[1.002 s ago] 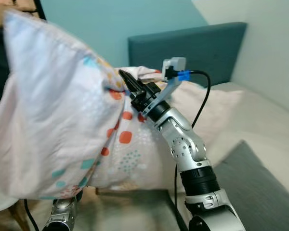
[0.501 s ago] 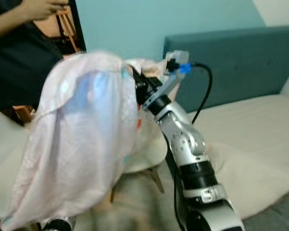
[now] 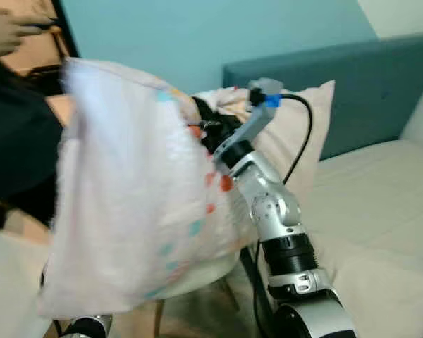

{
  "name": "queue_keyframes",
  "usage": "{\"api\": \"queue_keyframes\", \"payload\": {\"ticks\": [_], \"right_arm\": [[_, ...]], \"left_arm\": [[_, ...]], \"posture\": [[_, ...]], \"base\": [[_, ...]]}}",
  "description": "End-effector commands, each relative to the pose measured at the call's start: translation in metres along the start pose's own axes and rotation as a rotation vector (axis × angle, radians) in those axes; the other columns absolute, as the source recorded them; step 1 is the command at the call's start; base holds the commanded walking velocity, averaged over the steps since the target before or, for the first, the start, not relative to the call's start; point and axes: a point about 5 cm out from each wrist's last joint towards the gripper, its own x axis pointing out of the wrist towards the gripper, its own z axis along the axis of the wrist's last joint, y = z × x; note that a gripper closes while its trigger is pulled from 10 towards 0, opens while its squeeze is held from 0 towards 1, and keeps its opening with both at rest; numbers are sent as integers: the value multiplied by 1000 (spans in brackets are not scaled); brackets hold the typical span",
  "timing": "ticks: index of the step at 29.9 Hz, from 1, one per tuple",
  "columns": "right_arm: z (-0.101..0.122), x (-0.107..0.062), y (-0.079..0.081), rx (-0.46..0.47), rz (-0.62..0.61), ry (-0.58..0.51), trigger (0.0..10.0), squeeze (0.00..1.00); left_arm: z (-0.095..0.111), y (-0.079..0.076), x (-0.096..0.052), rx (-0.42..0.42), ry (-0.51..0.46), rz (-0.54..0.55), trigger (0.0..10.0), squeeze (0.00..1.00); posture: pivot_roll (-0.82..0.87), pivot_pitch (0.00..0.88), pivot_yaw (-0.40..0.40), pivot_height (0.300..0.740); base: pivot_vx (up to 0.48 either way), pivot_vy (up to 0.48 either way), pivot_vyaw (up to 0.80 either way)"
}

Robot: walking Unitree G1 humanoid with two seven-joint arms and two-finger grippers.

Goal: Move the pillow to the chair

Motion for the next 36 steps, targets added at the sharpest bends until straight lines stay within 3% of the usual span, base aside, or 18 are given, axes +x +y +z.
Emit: {"api": "queue_keyframes", "payload": {"ticks": [1, 8, 17, 22, 27, 31, 32, 36], "right_arm": [[6, 4, 10, -22, 49, -32, 10000, 0], [-4, 4, 12, -20, 59, 19, 10000, 0], [-16, 3, 18, 2, 114, 66, 10000, 0], [-15, -1, 23, 25, 180, 36, 10000, 0], [-17, -2, 23, -11, 186, 51, 10000, 0], [-20, -1, 16, -42, 141, 77, 10000, 0], [-25, 0, 9, -101, 82, 112, 10000, 0], [-30, -2, 1, -107, 21, 137, 10000, 0]], "left_arm": [[-3, 2, 0, 6, 26, 25, 10000, 0], [-7, 11, -1, 17, 57, 86, 10000, 0], [-6, 10, 0, 18, 54, 92, 10000, 0], [-4, 8, 1, 17, 50, 91, 10000, 0], [-3, 6, 1, 17, 48, 89, 10000, 0], [-4, 3, 1, 11, 50, 75, 10000, 0], [-4, 2, 1, 12, 48, 70, 10000, 0], [-4, 0, 0, 8, 43, 60, 10000, 0]], "posture": [[-94, 4, 58, 740], [-95, 2, 58, 740], [-98, 0, 55, 740], [-96, 0, 52, 740], [-95, 0, 50, 740], [-97, 0, 50, 740], [-97, 0, 50, 740], [-98, 0, 50, 740]], "base": [[0, 0, 0], [0, 0, 0], [0, 0, 0], [0, 0, 0], [0, 0, 738], [0, 0, 750], [0, 0, 0], [0, 0, 0]]}}
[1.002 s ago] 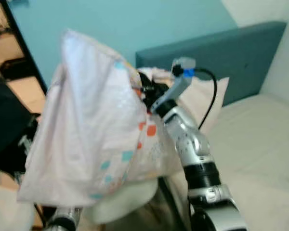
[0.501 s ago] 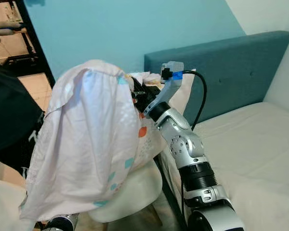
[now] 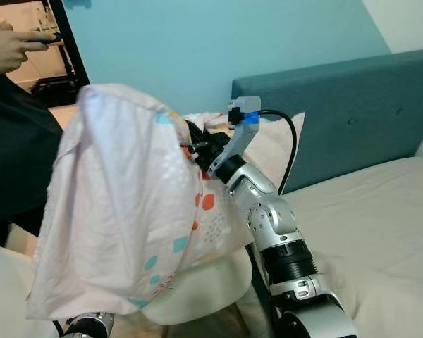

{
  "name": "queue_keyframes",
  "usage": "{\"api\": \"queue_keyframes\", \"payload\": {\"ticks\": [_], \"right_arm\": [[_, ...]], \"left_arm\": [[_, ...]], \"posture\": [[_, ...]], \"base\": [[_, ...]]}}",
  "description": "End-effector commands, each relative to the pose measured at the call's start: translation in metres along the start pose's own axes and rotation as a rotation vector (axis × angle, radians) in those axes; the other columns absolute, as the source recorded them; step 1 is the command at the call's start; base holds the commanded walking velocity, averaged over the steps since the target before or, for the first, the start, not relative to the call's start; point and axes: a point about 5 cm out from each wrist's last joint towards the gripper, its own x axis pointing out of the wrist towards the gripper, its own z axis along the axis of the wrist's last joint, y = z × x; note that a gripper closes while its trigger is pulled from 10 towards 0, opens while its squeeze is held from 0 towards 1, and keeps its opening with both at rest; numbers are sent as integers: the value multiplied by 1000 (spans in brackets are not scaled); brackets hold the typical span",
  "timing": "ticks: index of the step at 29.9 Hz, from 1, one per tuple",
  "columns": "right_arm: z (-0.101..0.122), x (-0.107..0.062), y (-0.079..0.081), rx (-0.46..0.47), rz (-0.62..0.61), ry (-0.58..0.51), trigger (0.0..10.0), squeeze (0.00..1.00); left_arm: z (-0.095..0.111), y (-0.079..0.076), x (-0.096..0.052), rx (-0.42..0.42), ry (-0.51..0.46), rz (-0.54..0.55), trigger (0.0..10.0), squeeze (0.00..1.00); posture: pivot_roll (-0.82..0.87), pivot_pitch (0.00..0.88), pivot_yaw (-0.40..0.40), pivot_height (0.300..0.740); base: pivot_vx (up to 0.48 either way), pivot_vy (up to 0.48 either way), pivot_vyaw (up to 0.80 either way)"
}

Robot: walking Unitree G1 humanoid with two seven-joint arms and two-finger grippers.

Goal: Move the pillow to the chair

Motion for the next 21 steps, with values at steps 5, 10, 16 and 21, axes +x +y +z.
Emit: {"api": "queue_keyframes", "payload": {"ticks": [5, 10, 16, 21], "right_arm": [[3, 4, 6, -22, 15, -15, 10000, 0], [-1, 1, 11, -5, 70, 5, 10000, 0], [-3, -1, 10, -48, 81, 10, 10000, 0], [-4, 0, -4, -62, -57, 25, 10000, 0]], "left_arm": [[2, -4, 0, 1, -11, -22, 10000, 0], [2, -7, 0, 10, -12, -40, 10000, 0], [2, -8, 0, 9, -12, -42, 10000, 0], [0, -8, 0, -10, 9, -31, 10000, 0]], "posture": [[-100, 1, 52, 740], [-103, 8, 53, 740], [-104, 9, 54, 740], [-103, 9, 56, 740]], "base": [[0, 0, 0], [76, 0, 0], [294, 0, 627], [49, 0, 464]]}}
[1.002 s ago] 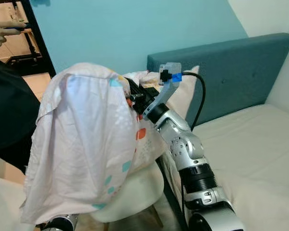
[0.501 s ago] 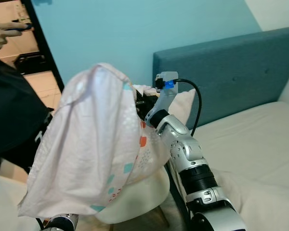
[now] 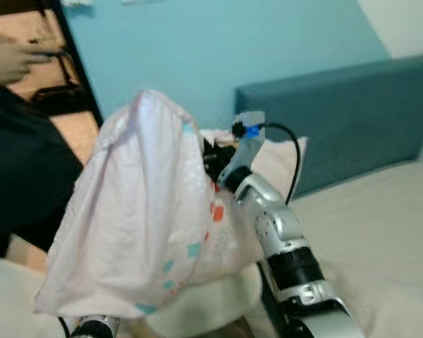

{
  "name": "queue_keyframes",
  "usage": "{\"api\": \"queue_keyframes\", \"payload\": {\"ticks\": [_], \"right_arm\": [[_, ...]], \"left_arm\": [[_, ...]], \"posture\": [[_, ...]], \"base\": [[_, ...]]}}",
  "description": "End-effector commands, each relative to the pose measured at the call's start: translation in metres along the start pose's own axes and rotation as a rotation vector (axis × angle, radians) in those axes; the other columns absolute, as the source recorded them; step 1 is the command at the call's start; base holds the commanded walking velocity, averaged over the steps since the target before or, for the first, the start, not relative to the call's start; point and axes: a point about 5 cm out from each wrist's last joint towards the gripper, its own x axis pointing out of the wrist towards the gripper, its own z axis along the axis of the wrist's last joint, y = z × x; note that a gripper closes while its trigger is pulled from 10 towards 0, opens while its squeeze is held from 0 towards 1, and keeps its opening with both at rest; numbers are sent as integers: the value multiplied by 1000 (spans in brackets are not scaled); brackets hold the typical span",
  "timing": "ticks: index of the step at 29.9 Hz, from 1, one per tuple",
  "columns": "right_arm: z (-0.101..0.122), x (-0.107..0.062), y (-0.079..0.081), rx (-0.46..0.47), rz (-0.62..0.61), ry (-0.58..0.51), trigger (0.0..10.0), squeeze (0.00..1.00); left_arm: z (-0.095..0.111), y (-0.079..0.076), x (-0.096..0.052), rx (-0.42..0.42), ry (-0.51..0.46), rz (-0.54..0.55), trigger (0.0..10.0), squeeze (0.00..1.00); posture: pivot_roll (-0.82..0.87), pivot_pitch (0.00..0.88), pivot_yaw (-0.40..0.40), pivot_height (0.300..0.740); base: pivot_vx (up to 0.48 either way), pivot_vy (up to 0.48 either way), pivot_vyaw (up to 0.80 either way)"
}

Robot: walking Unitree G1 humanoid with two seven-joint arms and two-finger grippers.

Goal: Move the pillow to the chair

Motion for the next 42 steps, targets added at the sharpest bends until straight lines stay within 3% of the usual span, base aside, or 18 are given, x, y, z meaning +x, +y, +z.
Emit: {"api": "queue_keyframes", "payload": {"ticks": [1, 4, 12, 14, 18, 20, 23, 27, 34, 42], "right_arm": [[4, 3, -2, -24, -37, -12, 10000, 0], [-2, 3, -19, -64, -168, 49, 10000, 0], [-4, -2, -33, -95, -258, 68, 10000, 0], [-4, -2, -34, -91, -262, 72, 10000, 0], [-4, -2, -37, -112, -295, 74, 10000, 0], [-3, -2, -38, -119, -304, 70, 10000, 0], [14, 2, -35, -134, -305, -19, 10000, 0], [28, 5, -28, -153, -282, -92, 10000, 0], [22, 10, -19, -307, -274, -34, 10000, 0], [18, 7, -28, -377, -342, -2, 10000, 0]], "left_arm": [[2, -7, 1, -5, -2, -18, 10000, 0], [3, -9, 1, -15, -7, -37, 10000, 0], [3, -16, -1, 3, -16, -109, 10000, 0], [3, -20, -1, 46, -16, -134, 10000, 0], [5, -24, -1, 21, -25, -143, 10000, 0], [6, -23, 0, 18, -29, -134, 10000, 0], [12, -19, 1, -46, -46, -100, 10000, 0], [20, -12, 3, -68, -100, -68, 10000, 0], [25, -3, 5, -71, -117, -42, 10000, 0], [28, 5, 7, -91, -125, -27, 10000, 0]], "posture": [[-103, 9, 56, 740], [-101, 9, 57, 740], [-101, 9, 58, 740], [-102, 9, 59, 740], [-100, 10, 59, 740], [-99, 8, 58, 740], [-101, 8, 58, 740], [-102, 9, 53, 740], [-97, 3, 47, 720], [-99, 0, 38, 690]], "base": [[0, 0, 0], [0, 0, 0], [0, 0, 0], [0, -446, 0], [0, -446, 0], [0, -441, 0], [0, 0, 0], [0, 0, 0], [0, 0, 0], [0, 0, 0]]}}
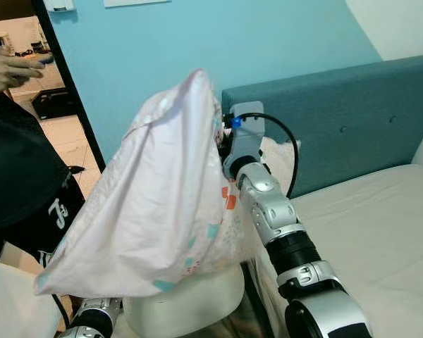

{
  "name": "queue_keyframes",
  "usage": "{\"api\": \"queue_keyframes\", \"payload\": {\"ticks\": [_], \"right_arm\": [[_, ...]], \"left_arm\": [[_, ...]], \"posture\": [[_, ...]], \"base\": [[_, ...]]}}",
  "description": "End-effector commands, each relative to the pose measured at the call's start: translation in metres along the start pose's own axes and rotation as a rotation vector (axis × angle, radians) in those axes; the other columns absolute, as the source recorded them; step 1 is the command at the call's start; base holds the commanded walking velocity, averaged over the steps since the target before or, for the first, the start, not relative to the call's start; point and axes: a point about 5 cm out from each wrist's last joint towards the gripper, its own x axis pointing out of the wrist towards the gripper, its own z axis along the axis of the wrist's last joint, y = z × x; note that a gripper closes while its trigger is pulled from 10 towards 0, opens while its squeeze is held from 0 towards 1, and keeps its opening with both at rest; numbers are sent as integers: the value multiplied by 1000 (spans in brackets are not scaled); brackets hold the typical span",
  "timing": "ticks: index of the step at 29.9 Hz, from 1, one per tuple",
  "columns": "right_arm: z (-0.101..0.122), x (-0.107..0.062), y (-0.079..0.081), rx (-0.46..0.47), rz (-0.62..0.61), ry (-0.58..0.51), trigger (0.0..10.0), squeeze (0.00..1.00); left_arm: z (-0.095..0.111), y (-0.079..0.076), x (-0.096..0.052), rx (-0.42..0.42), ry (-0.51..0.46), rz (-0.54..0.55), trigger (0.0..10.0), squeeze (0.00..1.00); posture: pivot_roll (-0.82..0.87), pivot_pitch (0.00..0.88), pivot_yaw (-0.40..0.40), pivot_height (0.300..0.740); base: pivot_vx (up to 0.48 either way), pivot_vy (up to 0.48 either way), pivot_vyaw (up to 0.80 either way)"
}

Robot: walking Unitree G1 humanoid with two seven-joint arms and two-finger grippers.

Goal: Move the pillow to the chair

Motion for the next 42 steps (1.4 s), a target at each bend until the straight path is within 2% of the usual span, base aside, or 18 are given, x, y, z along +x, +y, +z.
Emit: {"api": "queue_keyframes", "payload": {"ticks": [1, 4, 6, 13, 15, 20, 24, 34, 38, 41, 42], "right_arm": [[15, 3, 5, -40, 8, -69, 10000, 0], [14, 4, -2, -68, -24, -62, 10000, 0], [12, 4, -7, -122, -51, -47, 10000, 0], [-10, 2, -1, -182, -19, 56, 10000, 0], [-27, -2, 3, -208, 8, 132, 10000, 0], [-36, -4, 3, -200, 10, 180, 10000, 0], [-38, -3, -1, -183, -13, 182, 10000, 0], [-37, -1, 3, -158, -22, 162, 10000, 0], [-37, 2, 1, -246, -48, 145, 10000, 0], [-31, 5, -2, -248, -74, 118, 10000, 0], [-25, 8, -6, -226, -103, 88, 10000, 145]], "left_arm": [[1, 9, 0, -8, -7, 24, 10000, 0], [2, 11, 1, -11, -7, 29, 10000, 0], [2, 10, 1, -13, -7, 30, 10000, 0], [3, 4, 2, -30, -11, 24, 10000, 0], [1, 1, 1, -30, -8, 17, 10000, 0], [-1, -1, -1, -27, -3, 9, 10000, 0], [-3, -2, -2, -28, 1, 8, 10000, 0], [-4, -3, -2, -28, -1, 12, 10000, 0], [-4, -4, -2, -26, -1, 8, 10000, 0], [-4, -5, -3, -25, -1, 5, 10000, 0], [-4, -6, -3, -24, -1, 3, 10000, 0]], "posture": [[-99, 0, 38, 690], [-101, 0, 39, 680], [-101, 0, 35, 665], [-104, 8, 34, 635], [-107, 16, 33, 620], [-108, 19, 34, 600], [-109, 26, 33, 580], [-107, 31, 29, 545], [-107, 30, 28, 545], [-105, 31, 31, 545], [-106, 30, 29, 545]], "base": [[0, 0, 0], [0, 0, 0], [0, 0, 0], [0, 0, 0], [0, 0, 0], [0, 0, 0], [0, 0, 0], [0, 0, 0], [0, 0, 0], [0, 0, 0], [0, 0, 0]]}}
